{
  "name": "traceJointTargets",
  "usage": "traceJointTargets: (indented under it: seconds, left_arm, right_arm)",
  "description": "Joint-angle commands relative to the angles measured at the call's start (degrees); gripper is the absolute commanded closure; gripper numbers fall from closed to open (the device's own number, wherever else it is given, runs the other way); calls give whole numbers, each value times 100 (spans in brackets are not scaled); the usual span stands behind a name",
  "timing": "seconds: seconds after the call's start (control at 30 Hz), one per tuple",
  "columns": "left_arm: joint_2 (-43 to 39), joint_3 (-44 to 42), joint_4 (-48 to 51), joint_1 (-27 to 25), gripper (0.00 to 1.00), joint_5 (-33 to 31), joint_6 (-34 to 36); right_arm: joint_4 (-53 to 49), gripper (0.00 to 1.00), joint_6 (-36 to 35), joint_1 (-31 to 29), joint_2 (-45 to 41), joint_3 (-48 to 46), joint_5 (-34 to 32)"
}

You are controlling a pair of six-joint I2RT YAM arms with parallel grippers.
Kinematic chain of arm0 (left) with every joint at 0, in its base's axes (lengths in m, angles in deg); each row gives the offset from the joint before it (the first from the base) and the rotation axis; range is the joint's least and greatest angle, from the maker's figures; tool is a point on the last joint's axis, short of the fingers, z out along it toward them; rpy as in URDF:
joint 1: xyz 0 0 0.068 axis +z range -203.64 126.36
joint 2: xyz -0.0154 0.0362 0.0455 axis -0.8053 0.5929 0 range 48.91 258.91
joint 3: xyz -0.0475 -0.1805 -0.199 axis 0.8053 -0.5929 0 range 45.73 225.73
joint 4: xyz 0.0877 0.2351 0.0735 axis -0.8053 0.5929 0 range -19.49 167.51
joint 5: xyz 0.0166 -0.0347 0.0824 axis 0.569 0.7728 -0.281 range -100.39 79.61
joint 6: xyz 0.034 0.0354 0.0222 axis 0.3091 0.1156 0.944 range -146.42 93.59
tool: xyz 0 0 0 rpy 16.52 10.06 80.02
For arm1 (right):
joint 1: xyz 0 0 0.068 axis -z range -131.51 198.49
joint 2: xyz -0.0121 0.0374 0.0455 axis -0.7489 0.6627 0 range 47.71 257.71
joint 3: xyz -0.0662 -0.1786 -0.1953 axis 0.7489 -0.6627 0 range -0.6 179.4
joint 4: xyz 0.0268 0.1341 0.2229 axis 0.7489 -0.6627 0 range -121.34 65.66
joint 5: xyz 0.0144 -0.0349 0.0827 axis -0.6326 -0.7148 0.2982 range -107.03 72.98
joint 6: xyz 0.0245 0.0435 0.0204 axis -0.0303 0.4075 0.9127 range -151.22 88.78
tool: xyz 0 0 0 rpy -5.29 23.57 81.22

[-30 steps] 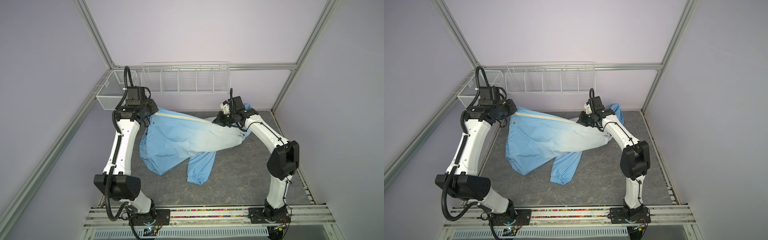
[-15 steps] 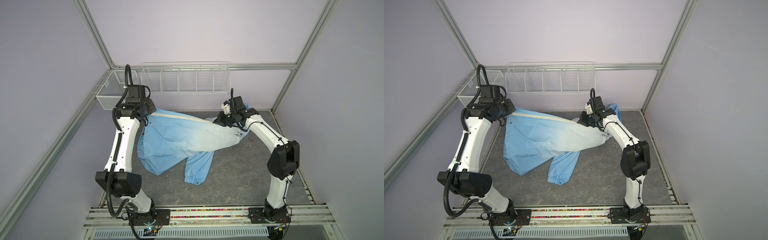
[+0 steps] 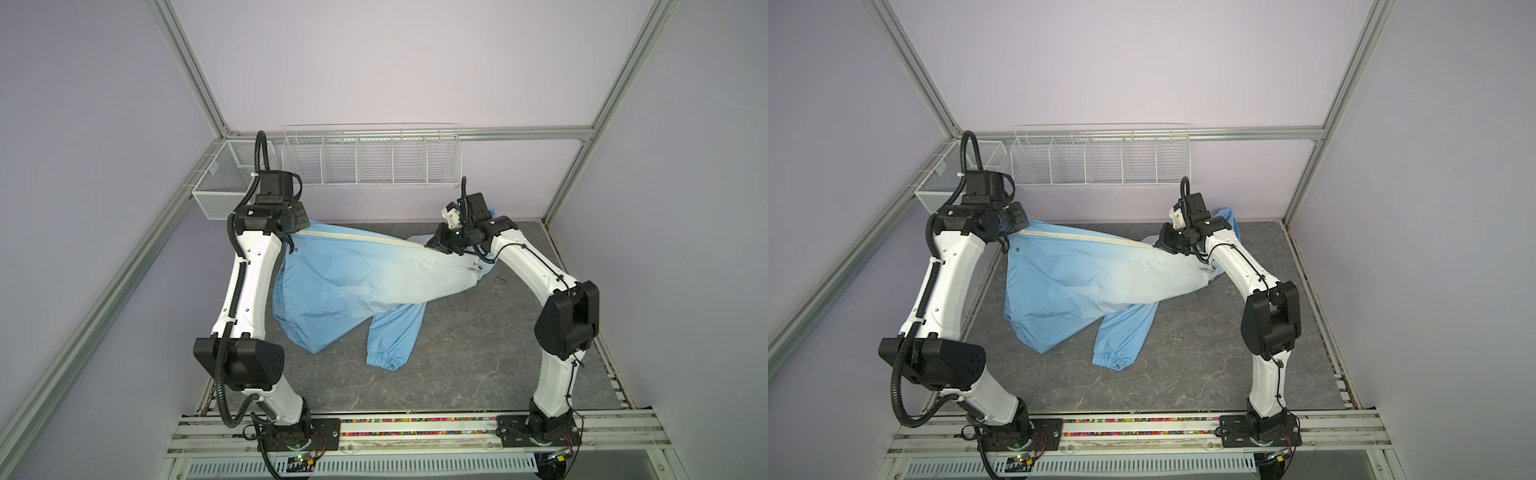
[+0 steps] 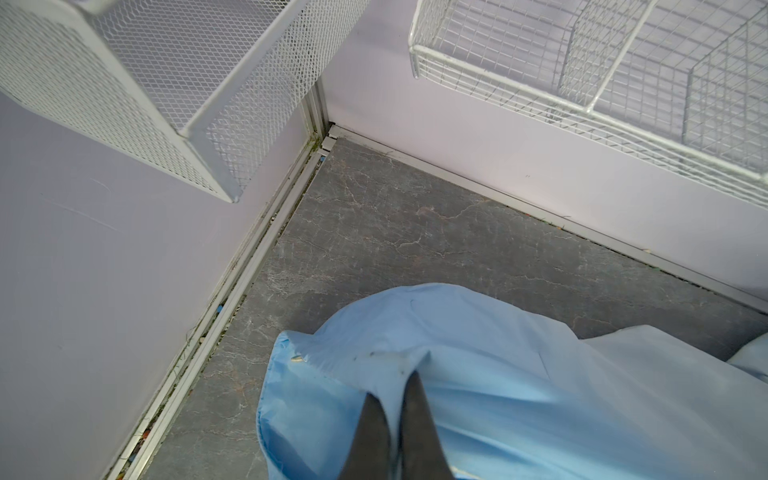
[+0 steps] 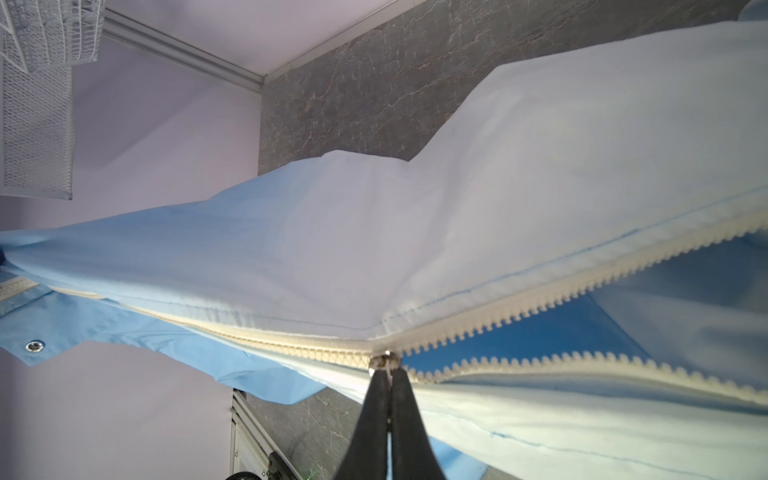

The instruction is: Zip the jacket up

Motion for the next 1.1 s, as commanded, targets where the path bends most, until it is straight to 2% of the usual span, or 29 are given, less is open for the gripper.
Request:
traceJointTargets:
  seconds: [0.0, 1.07]
  left_arm:
    - [-33, 289, -14, 152, 100, -1026, 347]
    - [-58, 324, 4, 154, 100, -1088, 383]
  right_arm:
    - [-284, 92, -88, 176, -17, -112, -348]
    - [-435, 93, -314, 543, -140, -402, -613]
